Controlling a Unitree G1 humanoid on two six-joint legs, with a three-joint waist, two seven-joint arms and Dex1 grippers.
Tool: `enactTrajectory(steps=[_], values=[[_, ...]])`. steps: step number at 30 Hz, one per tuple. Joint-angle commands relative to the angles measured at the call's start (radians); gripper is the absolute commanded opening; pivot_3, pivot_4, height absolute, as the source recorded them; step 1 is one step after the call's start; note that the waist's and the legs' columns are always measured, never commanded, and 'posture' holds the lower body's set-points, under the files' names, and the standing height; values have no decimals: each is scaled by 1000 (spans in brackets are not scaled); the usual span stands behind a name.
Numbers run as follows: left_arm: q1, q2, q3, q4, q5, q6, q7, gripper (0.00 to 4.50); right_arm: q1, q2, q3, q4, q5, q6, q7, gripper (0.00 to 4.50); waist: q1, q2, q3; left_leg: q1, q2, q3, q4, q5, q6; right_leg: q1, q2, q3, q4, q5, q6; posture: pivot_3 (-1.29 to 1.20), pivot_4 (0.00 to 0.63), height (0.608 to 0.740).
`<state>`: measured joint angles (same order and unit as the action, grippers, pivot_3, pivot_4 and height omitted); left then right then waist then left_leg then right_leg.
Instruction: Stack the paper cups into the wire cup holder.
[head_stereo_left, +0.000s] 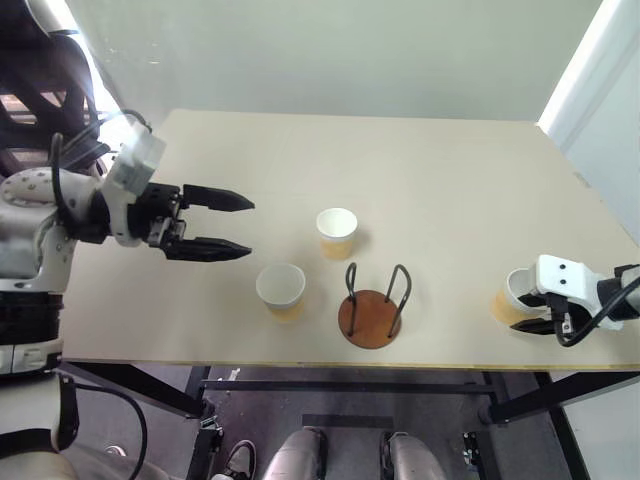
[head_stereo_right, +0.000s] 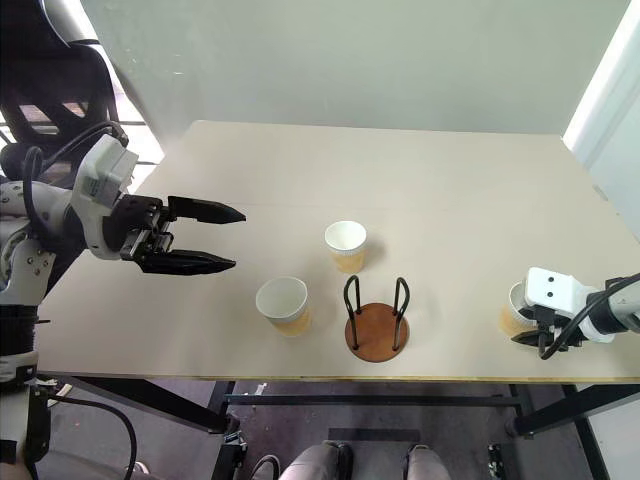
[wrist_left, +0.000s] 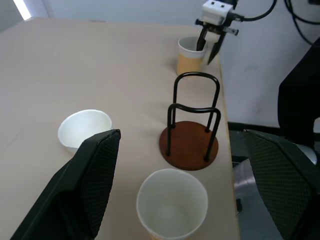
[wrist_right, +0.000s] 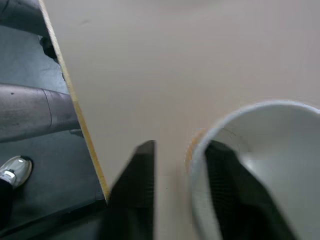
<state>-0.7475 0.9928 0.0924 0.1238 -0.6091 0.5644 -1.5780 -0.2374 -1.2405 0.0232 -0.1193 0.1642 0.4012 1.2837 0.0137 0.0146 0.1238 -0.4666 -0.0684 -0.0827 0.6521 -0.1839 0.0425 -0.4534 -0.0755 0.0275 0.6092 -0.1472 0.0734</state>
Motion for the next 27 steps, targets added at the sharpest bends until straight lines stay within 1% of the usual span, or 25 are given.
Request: enactTrajectory(steps=[1,4,7,9,11,14,17,20,23,25,27], values=[[0,20,39,-42,-27,15,4,4203,-29,0,2,6,-22,-12,-8,64,0,0,0,0,0,0,0,0,0,0,0,0,0,0,0,0,150,740],[5,19,40,-45,-29,16,11,4203,-39,1,2,16,-35,-17,-11,24,0,0,0,0,0,0,0,0,0,0,0,0,0,0,0,0,150,740],[7,25,42,-37,-26,11,17,4203,-45,-20,-43,-35,0,1,11,24,0,0,0,0,0,0,0,0,0,0,0,0,0,0,-1,0,150,740],[5,34,45,-19,-13,1,21,4203,-70,-32,-93,-110,64,41,36,24,-1,0,0,0,0,0,0,0,-1,0,0,0,0,0,-1,0,150,740],[11,54,60,-3,-6,-4,26,4203,-143,-32,-138,-218,168,117,50,24,-3,1,1,0,0,0,-1,0,-1,-1,0,0,0,0,-1,0,150,740],[28,82,66,17,5,-18,20,4203,-322,9,-157,-349,345,259,20,24,-13,1,1,0,0,1,-4,1,-2,-3,0,0,0,-1,-3,0,150,740],[28,85,57,28,15,-29,16,4203,-497,79,-114,-397,430,374,-58,24,-15,0,0,3,1,0,-6,1,-3,-2,1,0,1,-4,-5,0,150,740],[27,78,53,23,12,-27,16,4203,-614,158,-21,-439,434,453,-136,24,-13,-1,0,4,1,-2,-7,0,-4,-1,1,-1,1,-5,-8,0,150,740],[36,76,51,16,13,-25,16,4203,-674,243,45,-476,461,520,-190,24,-11,-1,0,4,0,-2,-7,0,-4,-1,1,-1,1,-5,-8,0,150,740],[37,75,49,15,15,-24,16,4203,-683,285,91,-492,461,539,-208,24,-11,-1,0,4,0,-2,-7,0,-5,-2,1,-1,1,-6,-8,0,150,740],[42,78,50,7,13,-20,15,4203,-675,305,133,-499,443,536,-213,24,-10,-1,0,4,0,-3,-7,0,-5,-2,1,-2,1,-6,-8,0,150,740]])
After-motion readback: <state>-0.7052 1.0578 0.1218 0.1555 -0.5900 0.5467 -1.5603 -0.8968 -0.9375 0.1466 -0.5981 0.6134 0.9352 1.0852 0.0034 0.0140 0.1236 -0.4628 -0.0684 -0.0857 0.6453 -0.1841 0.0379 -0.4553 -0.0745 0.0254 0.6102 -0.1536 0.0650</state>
